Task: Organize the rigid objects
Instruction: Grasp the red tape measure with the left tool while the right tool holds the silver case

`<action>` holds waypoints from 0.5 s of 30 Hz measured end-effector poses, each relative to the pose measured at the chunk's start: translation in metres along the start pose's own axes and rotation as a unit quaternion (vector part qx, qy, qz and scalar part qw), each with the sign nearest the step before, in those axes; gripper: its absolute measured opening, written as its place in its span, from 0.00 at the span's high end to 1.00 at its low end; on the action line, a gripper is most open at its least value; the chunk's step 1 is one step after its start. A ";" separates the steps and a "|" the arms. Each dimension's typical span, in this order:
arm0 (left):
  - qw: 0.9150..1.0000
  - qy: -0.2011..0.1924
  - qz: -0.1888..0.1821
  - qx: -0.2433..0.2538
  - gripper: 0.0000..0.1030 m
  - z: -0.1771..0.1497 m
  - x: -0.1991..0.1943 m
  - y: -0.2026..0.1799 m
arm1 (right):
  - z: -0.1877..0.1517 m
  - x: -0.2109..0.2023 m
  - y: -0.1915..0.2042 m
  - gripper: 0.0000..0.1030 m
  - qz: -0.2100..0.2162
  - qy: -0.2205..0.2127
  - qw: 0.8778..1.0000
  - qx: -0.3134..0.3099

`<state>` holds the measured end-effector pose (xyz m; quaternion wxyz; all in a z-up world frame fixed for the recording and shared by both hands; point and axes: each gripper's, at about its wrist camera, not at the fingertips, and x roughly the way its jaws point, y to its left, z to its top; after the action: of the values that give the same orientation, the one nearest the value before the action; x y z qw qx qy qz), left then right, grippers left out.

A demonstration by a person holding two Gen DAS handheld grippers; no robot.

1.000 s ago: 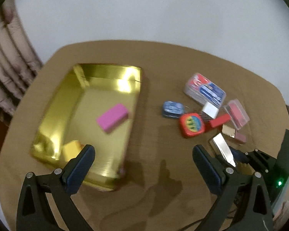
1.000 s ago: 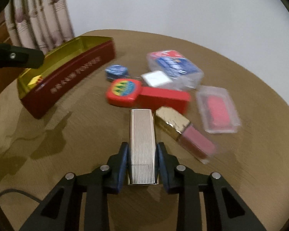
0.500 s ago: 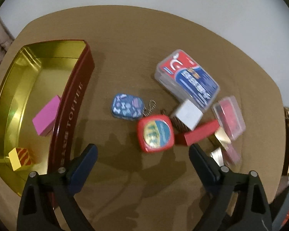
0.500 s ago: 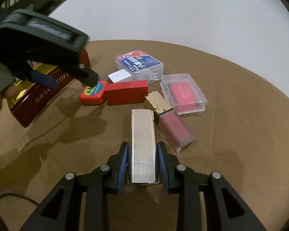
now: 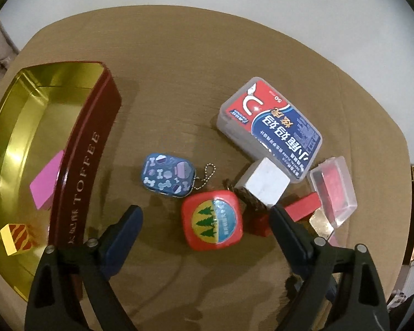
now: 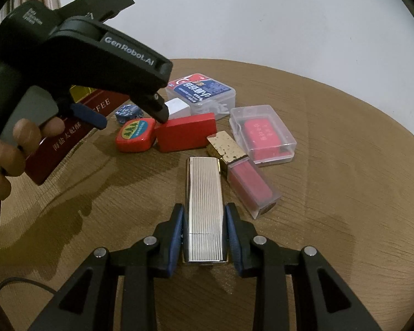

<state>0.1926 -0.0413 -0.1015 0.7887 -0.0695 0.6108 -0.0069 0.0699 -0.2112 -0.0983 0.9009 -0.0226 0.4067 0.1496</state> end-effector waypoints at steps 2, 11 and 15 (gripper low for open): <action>1.000 -0.001 0.004 -0.011 0.17 -0.003 -0.002 0.006 | 0.001 0.001 -0.001 0.70 0.001 0.000 1.000 0.001; 1.000 0.019 0.002 -0.020 0.23 -0.010 0.004 0.007 | 0.001 0.003 -0.001 0.70 -0.001 0.000 1.000 -0.001; 1.000 0.019 0.025 0.001 0.26 -0.009 0.015 -0.008 | 0.001 0.004 -0.001 0.70 -0.001 0.000 1.000 0.000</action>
<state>0.1878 -0.0517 -0.1170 0.7770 -0.0535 0.6271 0.0112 0.0732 -0.2108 -0.1005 0.9010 -0.0235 0.4067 0.1488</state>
